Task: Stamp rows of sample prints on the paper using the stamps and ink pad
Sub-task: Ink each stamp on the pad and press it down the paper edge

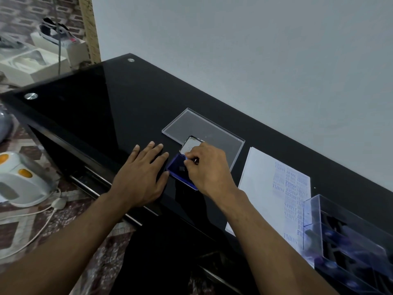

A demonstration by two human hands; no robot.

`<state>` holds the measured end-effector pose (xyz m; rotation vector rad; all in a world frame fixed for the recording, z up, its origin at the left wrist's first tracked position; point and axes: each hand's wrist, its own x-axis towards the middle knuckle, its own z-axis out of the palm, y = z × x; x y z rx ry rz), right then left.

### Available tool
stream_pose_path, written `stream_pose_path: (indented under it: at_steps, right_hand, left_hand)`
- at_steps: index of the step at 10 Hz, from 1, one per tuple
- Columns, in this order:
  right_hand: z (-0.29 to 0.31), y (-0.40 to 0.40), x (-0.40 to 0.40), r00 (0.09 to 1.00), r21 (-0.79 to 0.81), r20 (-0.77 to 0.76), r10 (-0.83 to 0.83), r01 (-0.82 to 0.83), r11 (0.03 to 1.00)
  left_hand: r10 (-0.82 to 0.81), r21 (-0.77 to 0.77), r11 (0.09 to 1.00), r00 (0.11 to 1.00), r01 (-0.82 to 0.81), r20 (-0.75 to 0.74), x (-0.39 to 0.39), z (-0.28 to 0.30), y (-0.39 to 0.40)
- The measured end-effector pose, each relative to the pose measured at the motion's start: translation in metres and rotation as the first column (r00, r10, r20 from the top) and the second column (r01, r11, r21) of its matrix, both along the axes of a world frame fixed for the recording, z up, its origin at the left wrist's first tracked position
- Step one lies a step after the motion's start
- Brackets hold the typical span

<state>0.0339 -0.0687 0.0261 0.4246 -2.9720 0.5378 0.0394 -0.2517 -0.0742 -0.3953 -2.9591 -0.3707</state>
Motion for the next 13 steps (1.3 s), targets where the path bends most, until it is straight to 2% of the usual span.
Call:
stream_pose_path:
  at_steps: [3, 4, 9, 13]
  right_hand:
    - [0.0025, -0.0008, 0.0025, 1.000, 0.017, 0.014, 0.002, -0.002, 1.000]
    - [0.0013, 0.0000, 0.0051, 1.000, -0.047, -0.013, -0.017, 0.017, 0.999]
    - [0.0007, -0.0022, -0.0036, 0.999, 0.016, 0.038, -0.017, 0.016, 1.000]
    - [0.0021, -0.0009, 0.0009, 0.999, -0.010, 0.030, -0.036, 0.036, 0.999]
  left_hand:
    - [0.005, 0.009, 1.000, 1.000, -0.005, -0.003, 0.0008, 0.0005, 0.0009]
    - [0.007, 0.011, 1.000, 1.000, -0.007, 0.000, 0.0002, 0.0007, 0.0012]
    - [0.007, 0.004, 1.000, 1.000, -0.007, -0.019, 0.0007, -0.0021, 0.0002]
    - [0.008, 0.012, 1.000, 1.000, -0.008, -0.015, 0.0012, -0.0012, 0.0001]
